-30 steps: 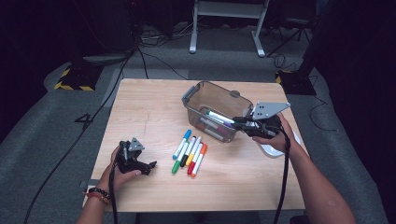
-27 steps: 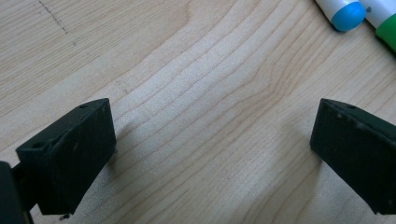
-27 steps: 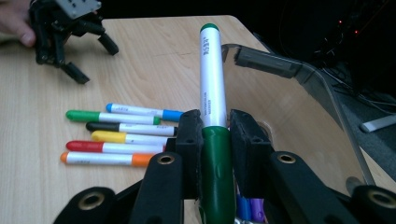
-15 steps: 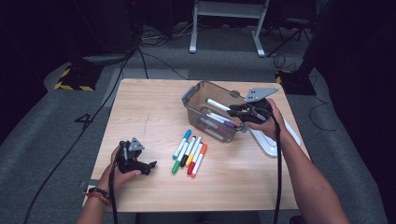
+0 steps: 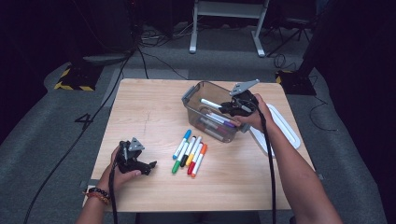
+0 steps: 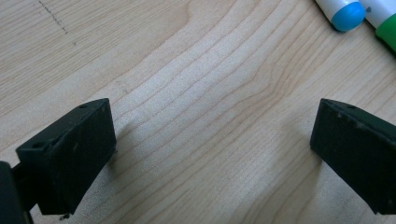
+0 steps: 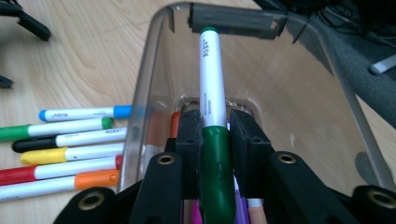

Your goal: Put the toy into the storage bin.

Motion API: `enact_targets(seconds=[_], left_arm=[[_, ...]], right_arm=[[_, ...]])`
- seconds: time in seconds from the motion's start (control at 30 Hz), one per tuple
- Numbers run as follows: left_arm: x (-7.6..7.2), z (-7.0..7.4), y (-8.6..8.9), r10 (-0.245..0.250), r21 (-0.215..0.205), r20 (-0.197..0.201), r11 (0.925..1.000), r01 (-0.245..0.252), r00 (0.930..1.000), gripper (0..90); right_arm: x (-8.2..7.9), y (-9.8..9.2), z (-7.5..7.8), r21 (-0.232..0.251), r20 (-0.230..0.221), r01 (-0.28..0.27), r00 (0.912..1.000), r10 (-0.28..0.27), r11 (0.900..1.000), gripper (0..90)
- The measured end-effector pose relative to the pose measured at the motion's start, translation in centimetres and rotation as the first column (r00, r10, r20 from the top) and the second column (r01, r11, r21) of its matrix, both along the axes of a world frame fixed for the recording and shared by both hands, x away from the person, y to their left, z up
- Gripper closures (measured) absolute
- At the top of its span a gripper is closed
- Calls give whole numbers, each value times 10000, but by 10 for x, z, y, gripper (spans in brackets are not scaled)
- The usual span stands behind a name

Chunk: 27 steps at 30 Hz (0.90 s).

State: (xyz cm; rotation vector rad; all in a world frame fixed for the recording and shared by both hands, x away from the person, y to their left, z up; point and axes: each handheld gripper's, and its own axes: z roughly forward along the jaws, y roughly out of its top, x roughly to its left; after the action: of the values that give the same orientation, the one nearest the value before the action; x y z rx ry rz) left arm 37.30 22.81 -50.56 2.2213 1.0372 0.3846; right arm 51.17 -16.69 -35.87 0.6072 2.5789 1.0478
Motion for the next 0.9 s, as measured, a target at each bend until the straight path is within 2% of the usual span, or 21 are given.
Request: enact_targets(seconds=[0.3,0.5,0.57,0.63,0.73,0.83,0.9], left_arm=[[0,0,0,1,1,-1,10000,-1,10000,5],[0,0,0,4,-15,-21,10000,-4,10000,5],[0,0,0,1,0,-1,10000,-1,10000,5],[0,0,0,0,-4,0,10000,0,10000,5],[0,0,0,7,-6,-4,10000,-7,10000,5],[0,0,0,2,-1,-1,10000,-2,10000,5],[0,0,0,3,-1,-1,10000,-3,10000,5]], right_arm=[[16,15,-20,-853,-653,14,9978,-70,9964,746],[23,23,-30,-1264,-1165,-105,9932,-44,9919,745],[23,26,-31,-1625,-1177,-116,9930,-78,9866,745],[24,28,-31,-1766,-1390,-222,9903,-26,9840,745],[25,31,-34,-2251,-1522,-387,9883,41,9736,743],[26,33,-34,-2458,-1698,-314,9854,-112,9688,732],[27,33,-34,-2498,-1711,-245,9851,-192,9680,692]])
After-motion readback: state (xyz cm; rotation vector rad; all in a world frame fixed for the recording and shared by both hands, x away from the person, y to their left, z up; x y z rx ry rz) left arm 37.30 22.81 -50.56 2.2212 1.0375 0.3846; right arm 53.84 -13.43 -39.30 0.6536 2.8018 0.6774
